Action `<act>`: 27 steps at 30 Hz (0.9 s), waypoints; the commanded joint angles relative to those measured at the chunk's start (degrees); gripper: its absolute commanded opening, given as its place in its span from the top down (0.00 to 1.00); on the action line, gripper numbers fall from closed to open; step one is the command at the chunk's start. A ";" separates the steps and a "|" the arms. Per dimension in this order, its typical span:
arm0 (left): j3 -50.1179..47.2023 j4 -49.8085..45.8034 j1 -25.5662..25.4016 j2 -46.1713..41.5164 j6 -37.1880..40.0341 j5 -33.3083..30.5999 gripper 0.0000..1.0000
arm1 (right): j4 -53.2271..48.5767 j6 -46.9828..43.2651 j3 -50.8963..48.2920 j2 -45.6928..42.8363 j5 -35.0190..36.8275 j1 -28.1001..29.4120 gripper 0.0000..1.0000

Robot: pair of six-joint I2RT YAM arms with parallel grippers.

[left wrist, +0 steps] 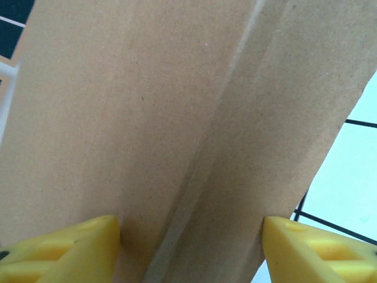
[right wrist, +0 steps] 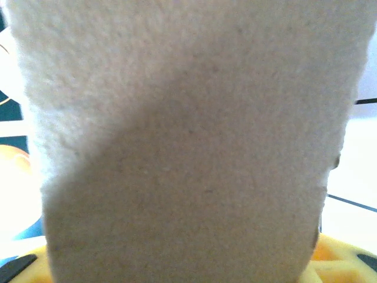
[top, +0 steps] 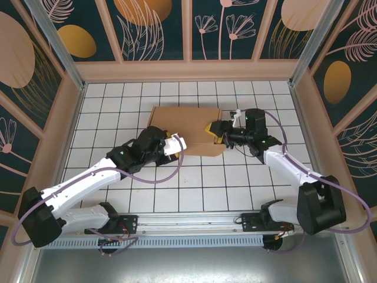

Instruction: Fold the paper box

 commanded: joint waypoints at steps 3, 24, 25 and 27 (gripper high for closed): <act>-3.88 10.35 -0.46 -0.04 8.49 -6.32 0.36 | 8.26 4.67 -0.31 -3.38 -5.14 0.95 0.67; -23.92 62.11 -5.59 0.39 47.23 -25.08 0.32 | 26.00 18.78 -7.11 -3.73 -5.62 3.34 0.67; -24.03 62.98 -5.55 0.76 47.95 -25.23 0.33 | 26.94 19.70 -7.47 -3.68 -5.64 3.43 0.67; -24.19 65.45 -5.58 1.81 49.63 -26.01 0.34 | 29.38 21.41 -8.13 -3.37 -5.71 3.86 0.67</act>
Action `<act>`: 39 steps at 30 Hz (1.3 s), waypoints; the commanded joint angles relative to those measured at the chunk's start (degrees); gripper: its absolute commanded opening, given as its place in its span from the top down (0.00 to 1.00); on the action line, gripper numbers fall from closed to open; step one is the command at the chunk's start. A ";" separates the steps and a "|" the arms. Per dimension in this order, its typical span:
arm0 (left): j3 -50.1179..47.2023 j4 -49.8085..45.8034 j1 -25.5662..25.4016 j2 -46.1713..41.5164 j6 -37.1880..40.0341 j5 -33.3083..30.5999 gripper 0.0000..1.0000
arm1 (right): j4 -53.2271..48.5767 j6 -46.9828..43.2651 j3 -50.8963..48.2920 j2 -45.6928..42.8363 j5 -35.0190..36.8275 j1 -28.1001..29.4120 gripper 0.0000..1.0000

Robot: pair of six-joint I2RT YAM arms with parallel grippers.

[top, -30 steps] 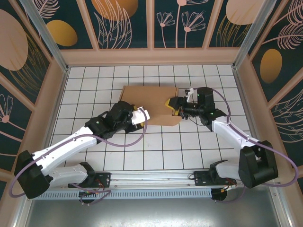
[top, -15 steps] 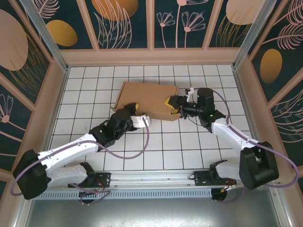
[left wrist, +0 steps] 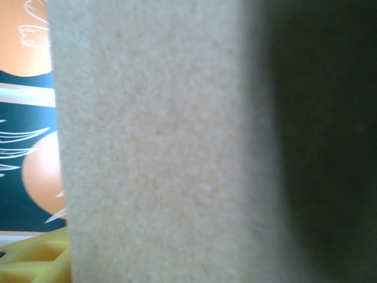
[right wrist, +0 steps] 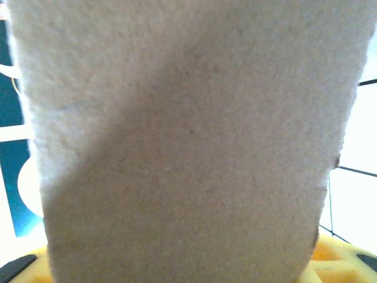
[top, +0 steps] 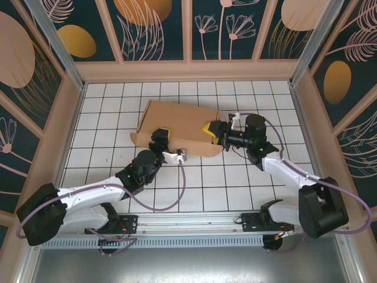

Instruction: Fold the paper box

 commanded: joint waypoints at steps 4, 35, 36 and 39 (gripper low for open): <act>-0.44 8.44 -0.18 1.88 7.29 -3.93 0.34 | 9.14 4.11 -0.83 -1.65 -4.73 1.49 0.66; 49.87 -97.07 -1.90 15.81 -45.96 19.21 0.48 | -36.33 -36.67 3.97 -11.47 27.21 -13.72 0.25; 50.50 -97.66 -1.86 17.64 -46.09 19.61 0.48 | -35.71 -36.31 3.04 -10.95 27.30 -14.12 0.26; 54.02 -100.70 -1.84 23.09 -47.03 20.14 0.47 | -34.85 -35.88 0.82 -10.20 28.64 -14.93 0.28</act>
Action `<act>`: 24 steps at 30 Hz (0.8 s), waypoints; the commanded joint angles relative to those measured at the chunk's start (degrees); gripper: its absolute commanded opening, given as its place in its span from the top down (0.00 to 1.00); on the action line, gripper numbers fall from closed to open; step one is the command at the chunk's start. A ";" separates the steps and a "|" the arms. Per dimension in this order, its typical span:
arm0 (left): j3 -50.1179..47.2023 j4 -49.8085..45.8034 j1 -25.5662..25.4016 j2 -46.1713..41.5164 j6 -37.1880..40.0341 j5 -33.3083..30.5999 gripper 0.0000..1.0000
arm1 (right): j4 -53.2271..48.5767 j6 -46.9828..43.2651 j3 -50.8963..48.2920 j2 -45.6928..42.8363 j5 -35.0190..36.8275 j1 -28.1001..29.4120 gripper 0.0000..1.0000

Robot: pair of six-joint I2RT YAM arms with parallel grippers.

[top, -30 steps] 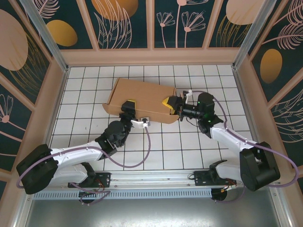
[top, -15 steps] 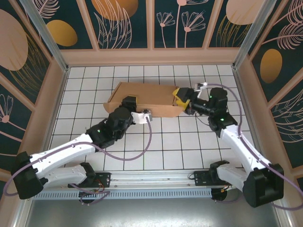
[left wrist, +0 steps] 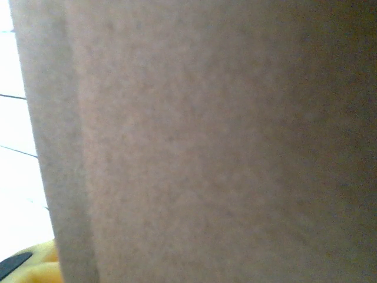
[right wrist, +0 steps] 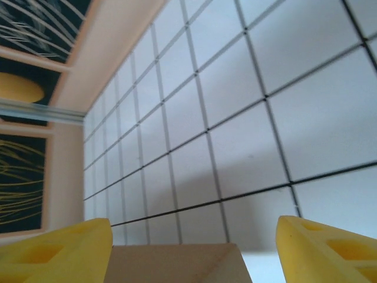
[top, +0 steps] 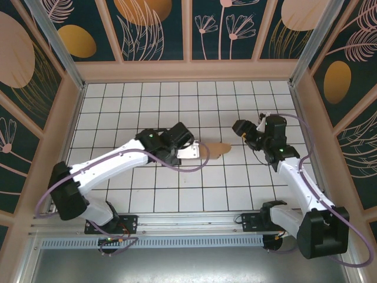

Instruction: Fold the paper box

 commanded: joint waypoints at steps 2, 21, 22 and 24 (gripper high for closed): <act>6.05 -7.48 -0.37 6.08 -3.90 3.21 0.46 | 0.76 -2.03 -2.08 0.38 4.11 -0.80 0.29; 5.76 7.83 4.15 8.82 -5.39 9.12 0.15 | -6.44 -12.16 6.64 1.53 9.02 11.42 0.30; 6.12 7.95 4.13 8.49 -5.36 9.57 0.12 | -6.73 -12.52 7.19 1.91 8.65 11.42 0.30; 6.28 7.87 4.20 8.04 -4.96 9.94 0.07 | -6.94 -12.94 8.05 2.61 7.60 11.48 0.30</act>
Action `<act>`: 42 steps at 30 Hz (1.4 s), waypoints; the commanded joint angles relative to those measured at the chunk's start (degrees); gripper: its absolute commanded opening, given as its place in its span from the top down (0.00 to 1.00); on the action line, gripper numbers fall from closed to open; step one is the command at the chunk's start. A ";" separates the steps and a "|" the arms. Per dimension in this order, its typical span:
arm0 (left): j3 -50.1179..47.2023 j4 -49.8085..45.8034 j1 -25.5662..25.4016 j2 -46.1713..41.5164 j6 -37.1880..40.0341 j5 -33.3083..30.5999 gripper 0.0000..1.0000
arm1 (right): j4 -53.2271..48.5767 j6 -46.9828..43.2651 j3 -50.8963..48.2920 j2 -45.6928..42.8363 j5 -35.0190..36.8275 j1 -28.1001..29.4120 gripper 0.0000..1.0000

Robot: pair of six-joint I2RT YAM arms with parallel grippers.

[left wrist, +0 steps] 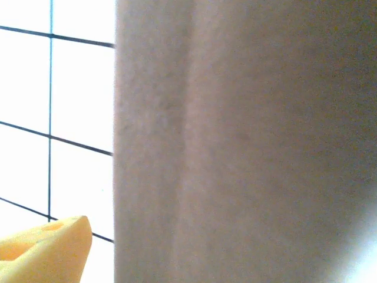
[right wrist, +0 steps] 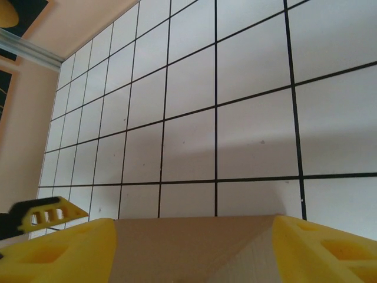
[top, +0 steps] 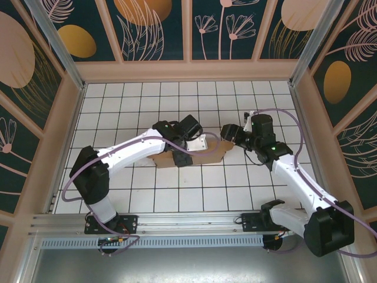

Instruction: Fold the paper box

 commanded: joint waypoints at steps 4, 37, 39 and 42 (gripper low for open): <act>0.33 1.06 0.08 -2.84 0.67 1.86 0.02 | -2.36 -2.80 3.49 1.34 -0.45 0.58 0.31; -29.60 33.39 15.32 -51.60 -10.64 2.65 0.03 | 5.64 -57.49 14.50 -2.88 -14.28 2.31 0.33; -31.72 35.98 18.89 -54.04 -8.28 7.57 0.01 | 7.80 -63.28 15.77 -1.49 -20.73 2.22 0.33; -32.72 34.26 24.14 -54.81 -3.88 15.27 0.03 | 8.75 -67.41 17.33 -0.15 -28.02 2.29 0.33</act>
